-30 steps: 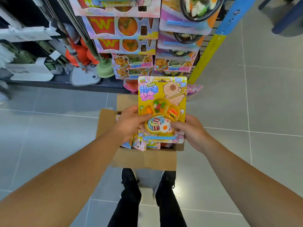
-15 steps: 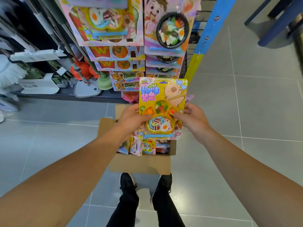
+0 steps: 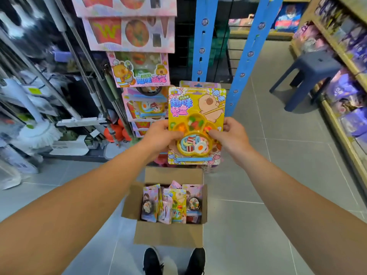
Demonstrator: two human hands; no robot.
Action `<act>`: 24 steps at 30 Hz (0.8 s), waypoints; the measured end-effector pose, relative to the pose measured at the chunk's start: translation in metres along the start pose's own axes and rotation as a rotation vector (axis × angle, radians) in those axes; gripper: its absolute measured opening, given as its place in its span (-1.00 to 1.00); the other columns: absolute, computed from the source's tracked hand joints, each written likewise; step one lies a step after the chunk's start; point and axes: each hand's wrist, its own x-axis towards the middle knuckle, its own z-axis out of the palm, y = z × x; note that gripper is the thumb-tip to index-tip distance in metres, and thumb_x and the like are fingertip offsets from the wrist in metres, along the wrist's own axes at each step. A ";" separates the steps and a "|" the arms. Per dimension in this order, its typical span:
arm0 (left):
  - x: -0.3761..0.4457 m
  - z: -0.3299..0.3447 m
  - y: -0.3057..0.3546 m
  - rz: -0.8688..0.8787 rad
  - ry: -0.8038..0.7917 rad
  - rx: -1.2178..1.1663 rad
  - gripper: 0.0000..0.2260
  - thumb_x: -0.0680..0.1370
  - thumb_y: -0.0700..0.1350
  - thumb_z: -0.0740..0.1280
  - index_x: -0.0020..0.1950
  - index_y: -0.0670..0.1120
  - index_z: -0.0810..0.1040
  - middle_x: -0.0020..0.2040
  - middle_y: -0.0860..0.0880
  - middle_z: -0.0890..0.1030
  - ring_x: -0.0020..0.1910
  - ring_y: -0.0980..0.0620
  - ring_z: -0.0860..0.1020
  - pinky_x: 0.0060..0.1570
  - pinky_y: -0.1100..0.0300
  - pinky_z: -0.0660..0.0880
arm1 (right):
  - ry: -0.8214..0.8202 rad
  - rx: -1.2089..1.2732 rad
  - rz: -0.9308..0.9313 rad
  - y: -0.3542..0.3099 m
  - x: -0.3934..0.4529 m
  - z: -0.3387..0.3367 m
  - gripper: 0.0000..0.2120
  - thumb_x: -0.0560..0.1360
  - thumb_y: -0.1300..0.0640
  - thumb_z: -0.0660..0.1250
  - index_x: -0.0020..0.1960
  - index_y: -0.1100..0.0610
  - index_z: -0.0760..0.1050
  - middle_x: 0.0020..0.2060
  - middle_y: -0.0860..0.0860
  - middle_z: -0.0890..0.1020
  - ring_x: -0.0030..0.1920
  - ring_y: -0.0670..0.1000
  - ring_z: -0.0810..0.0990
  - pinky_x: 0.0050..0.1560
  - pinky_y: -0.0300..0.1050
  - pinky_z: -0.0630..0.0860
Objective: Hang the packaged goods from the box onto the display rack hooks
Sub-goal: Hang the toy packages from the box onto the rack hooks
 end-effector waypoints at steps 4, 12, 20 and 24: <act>-0.003 -0.006 0.033 0.020 0.017 0.001 -0.79 0.53 -0.14 0.41 0.13 -0.18 0.57 -0.04 -0.18 0.70 -0.12 -0.25 0.68 -0.06 -0.22 0.57 | 0.005 -0.010 -0.046 -0.033 -0.001 -0.009 -0.77 0.45 0.23 0.46 0.05 0.08 0.50 -0.02 0.03 0.69 -0.06 0.00 0.70 -0.05 0.07 0.66; 0.016 -0.006 0.053 0.095 0.117 -0.075 -0.83 0.58 -0.07 0.35 -0.08 -0.17 0.53 -0.14 -0.19 0.60 -0.21 -0.12 0.54 -0.22 -0.05 0.45 | -0.032 -0.107 -0.053 -0.052 0.015 -0.019 -0.72 0.45 0.26 0.44 0.04 0.02 0.43 -0.03 -0.05 0.67 -0.10 -0.09 0.67 -0.15 -0.10 0.63; 0.049 -0.017 0.013 0.038 0.078 0.018 -0.94 0.58 -0.11 0.31 -0.03 -0.06 0.57 -0.03 -0.15 0.69 -0.16 -0.08 0.65 -0.17 -0.02 0.59 | 0.051 -0.321 -0.022 -0.046 0.043 -0.012 -0.54 0.43 0.21 0.47 0.25 0.05 0.37 -0.04 -0.06 0.56 0.00 -0.01 0.57 -0.18 -0.22 0.46; 0.071 -0.026 -0.004 0.025 0.131 0.060 -0.86 0.54 -0.05 0.30 0.03 -0.05 0.59 -0.04 -0.08 0.70 -0.04 -0.12 0.67 0.00 -0.23 0.59 | 0.040 -0.427 -0.114 -0.048 0.068 -0.005 -0.47 0.42 0.19 0.48 0.34 0.07 0.39 0.12 -0.05 0.52 0.02 -0.02 0.53 -0.02 -0.16 0.45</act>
